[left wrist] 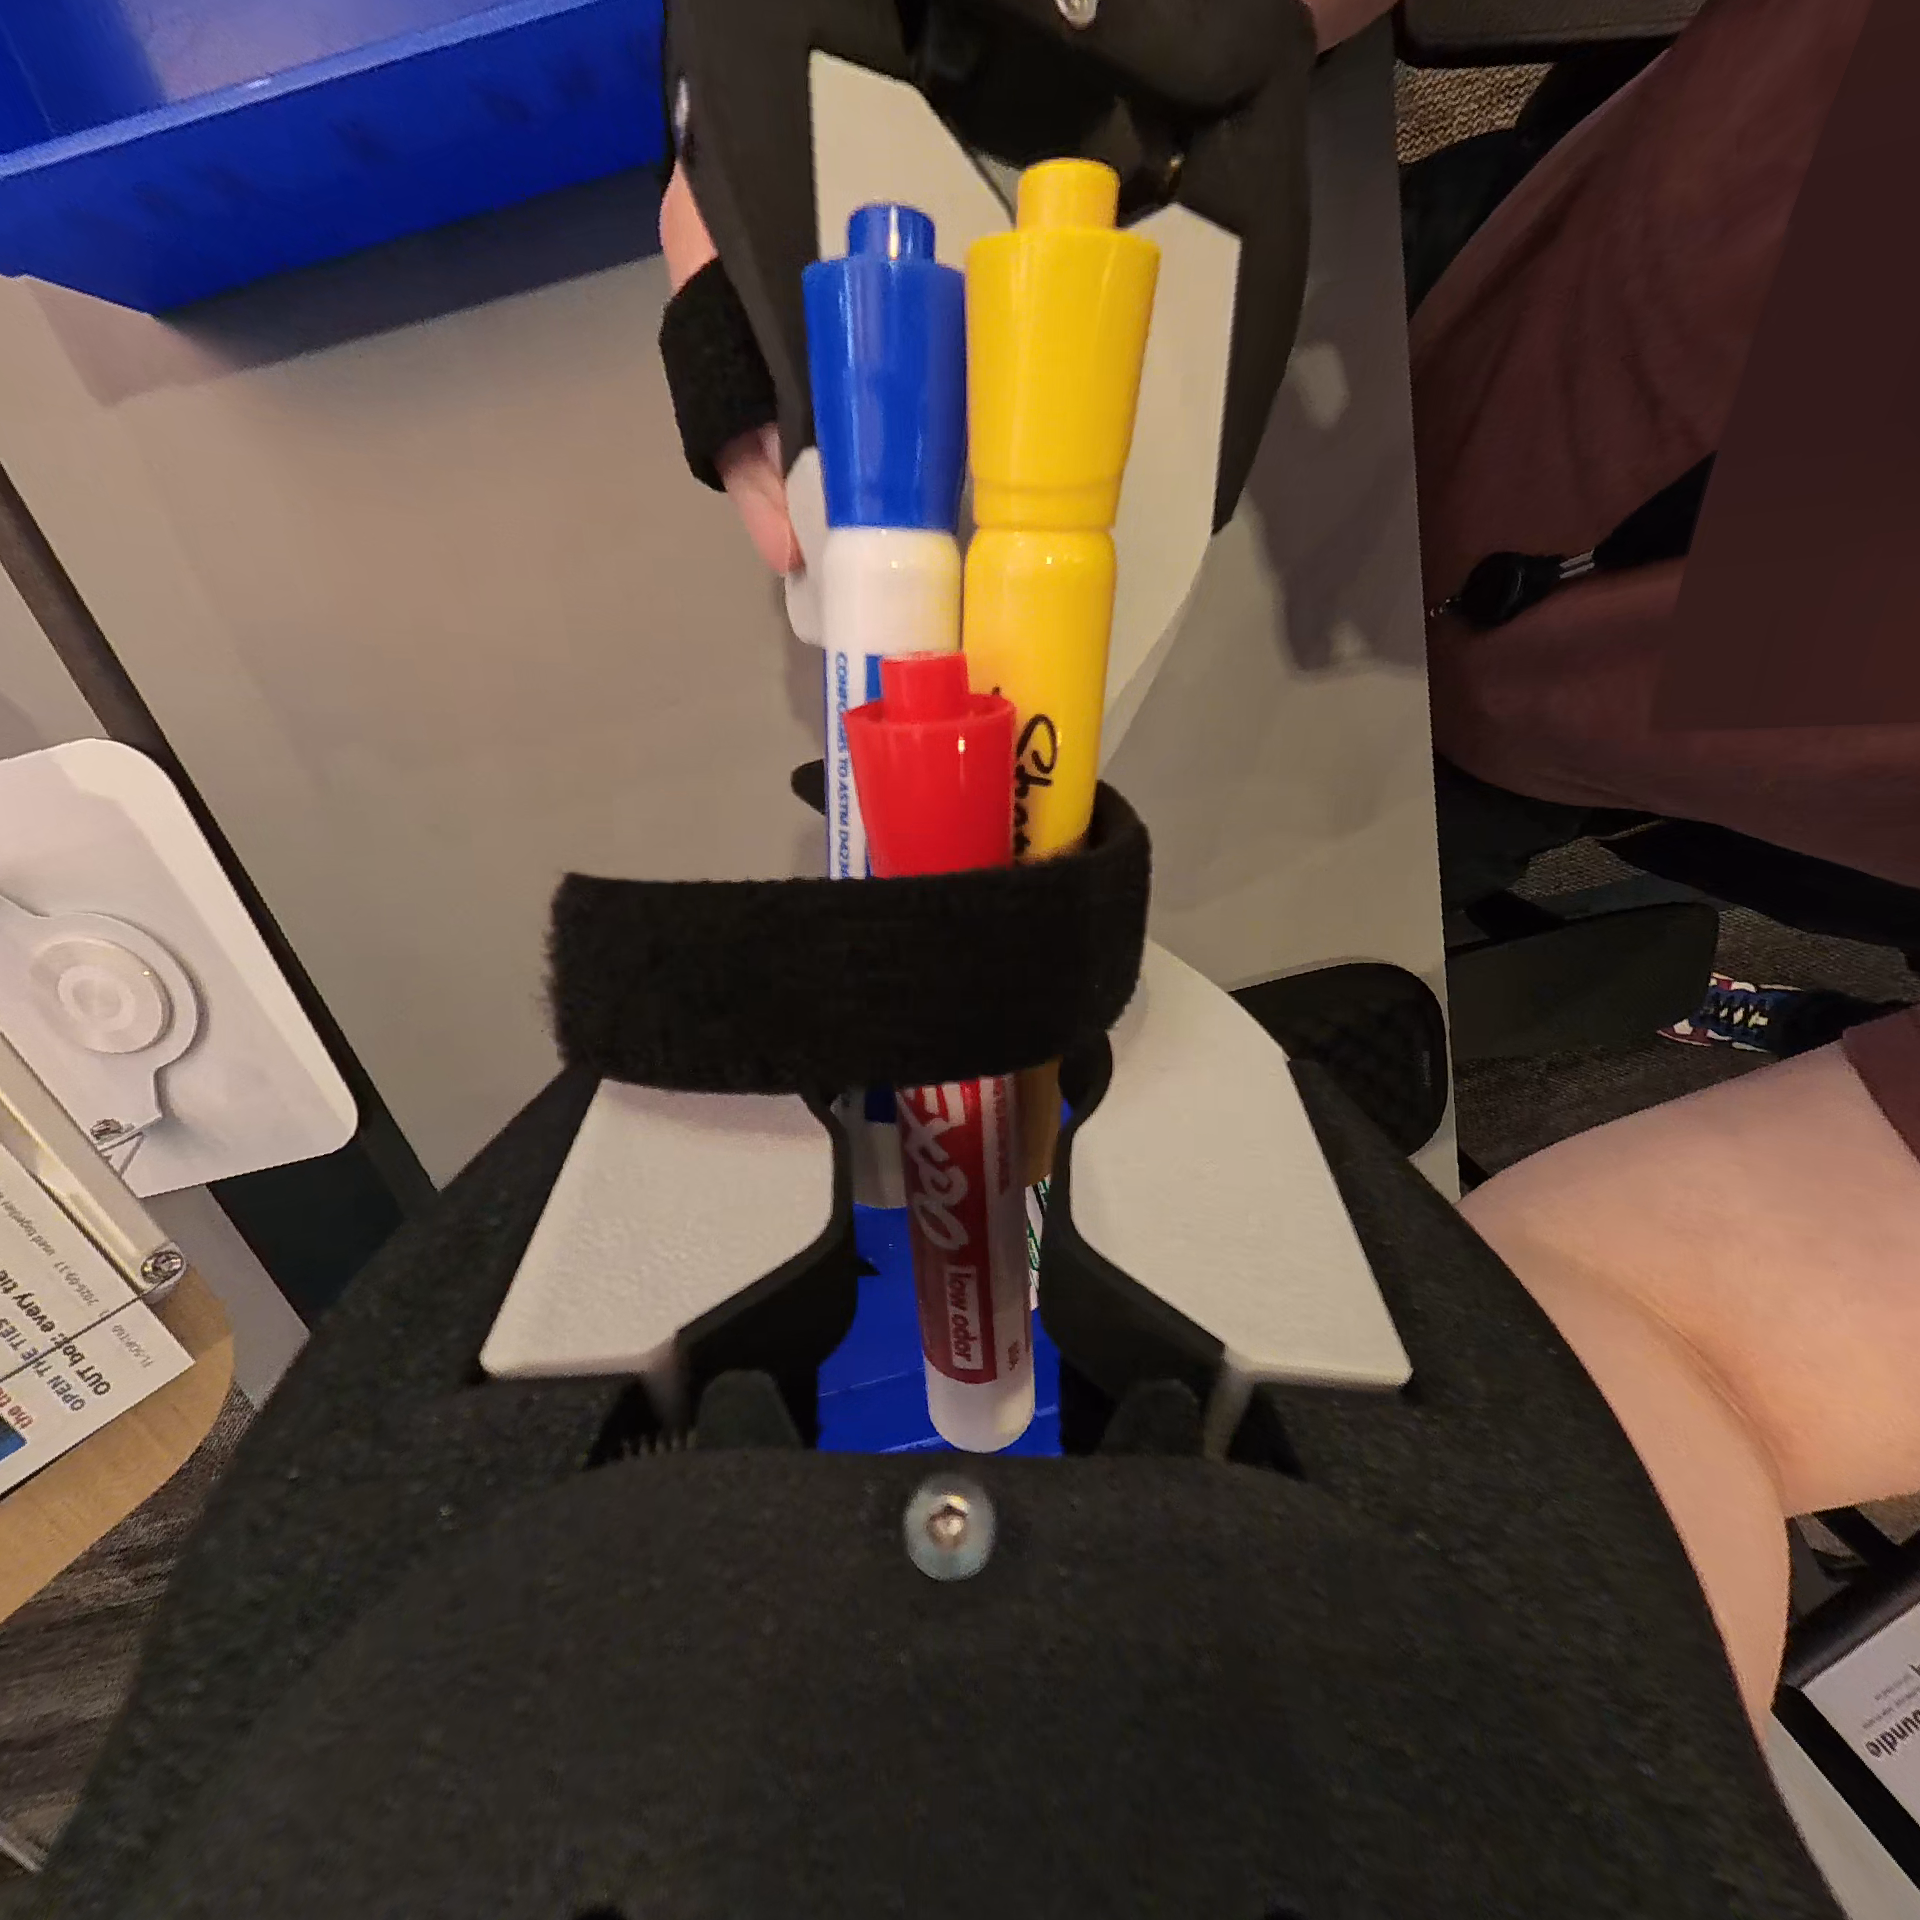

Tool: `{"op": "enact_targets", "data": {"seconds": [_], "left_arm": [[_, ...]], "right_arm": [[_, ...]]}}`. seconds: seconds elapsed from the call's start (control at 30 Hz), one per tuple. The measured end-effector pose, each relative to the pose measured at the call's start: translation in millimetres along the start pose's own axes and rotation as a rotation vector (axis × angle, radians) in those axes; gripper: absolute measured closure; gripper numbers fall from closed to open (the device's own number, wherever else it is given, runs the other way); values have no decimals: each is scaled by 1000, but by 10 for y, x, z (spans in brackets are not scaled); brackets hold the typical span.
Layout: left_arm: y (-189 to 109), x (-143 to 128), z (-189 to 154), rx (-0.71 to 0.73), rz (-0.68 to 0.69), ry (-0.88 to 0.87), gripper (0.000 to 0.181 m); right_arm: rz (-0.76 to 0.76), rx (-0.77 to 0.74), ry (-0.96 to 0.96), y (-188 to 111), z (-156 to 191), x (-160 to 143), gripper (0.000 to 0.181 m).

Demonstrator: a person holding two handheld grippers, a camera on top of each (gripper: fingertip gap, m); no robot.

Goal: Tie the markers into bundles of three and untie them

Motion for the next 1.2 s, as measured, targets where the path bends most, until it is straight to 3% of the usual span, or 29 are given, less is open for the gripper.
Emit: {"op": "enact_targets", "data": {"seconds": [0.23,0.6,1.2], "left_arm": [[-35,12,-12,7,-9,2,143],[-11,1,-20,5,7,1,144],[81,25,-64,-30,33,21,142]], "right_arm": [[-29,-23,53,-34,-63,19,157],[-72,-137,117,-84,-243,63,115],[-85,-104,20,-50,-158,72,103]]}}
Point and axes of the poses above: each gripper's, where its closed fingertips meet, y out along the fingers, x out of its top, z = x × y across the jaws, the point moved 2 cm from there along -y, back along the fingers, and after that the axes turned 8 degrees about z, right-handed, at the moved point
